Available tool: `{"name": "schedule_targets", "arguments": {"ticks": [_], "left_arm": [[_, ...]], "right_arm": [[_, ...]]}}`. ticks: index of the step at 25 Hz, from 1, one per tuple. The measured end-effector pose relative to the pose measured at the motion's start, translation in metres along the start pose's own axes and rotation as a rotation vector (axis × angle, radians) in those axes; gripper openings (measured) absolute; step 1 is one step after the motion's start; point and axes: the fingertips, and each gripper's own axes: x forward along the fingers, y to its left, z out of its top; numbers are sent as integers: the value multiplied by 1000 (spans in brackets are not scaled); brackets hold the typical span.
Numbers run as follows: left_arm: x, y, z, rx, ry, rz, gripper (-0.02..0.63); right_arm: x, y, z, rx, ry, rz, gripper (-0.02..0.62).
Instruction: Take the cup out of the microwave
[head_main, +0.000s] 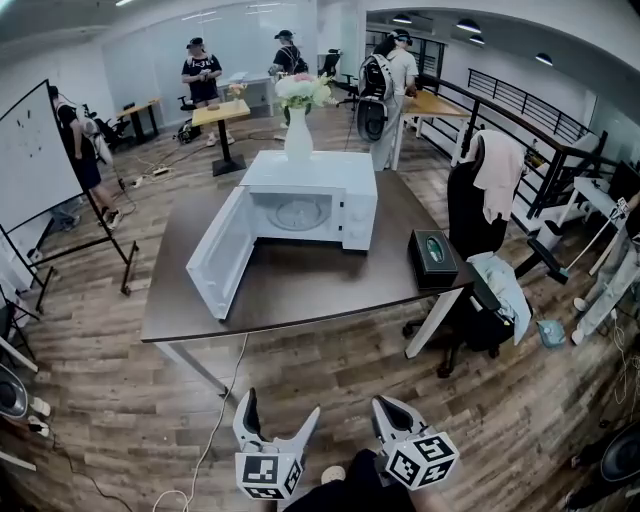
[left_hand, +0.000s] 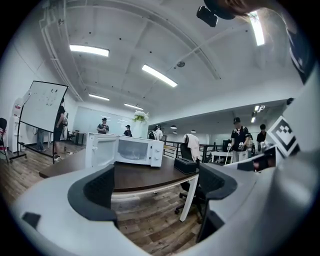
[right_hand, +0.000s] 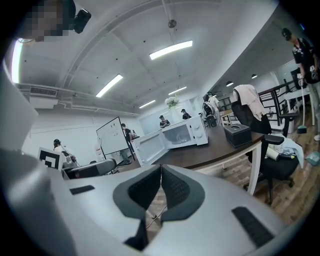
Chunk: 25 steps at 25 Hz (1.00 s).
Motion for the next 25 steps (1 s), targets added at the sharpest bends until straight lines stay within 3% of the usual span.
{"name": "schedule_targets", "arguments": {"ticks": [12, 25], "left_arm": [[42, 30, -8, -28, 23, 41, 491], [192, 81, 17, -41, 38, 61, 491]], "right_arm": [[58, -15, 3, 10, 42, 44, -5], [192, -78, 67, 13, 64, 94, -5]]}}
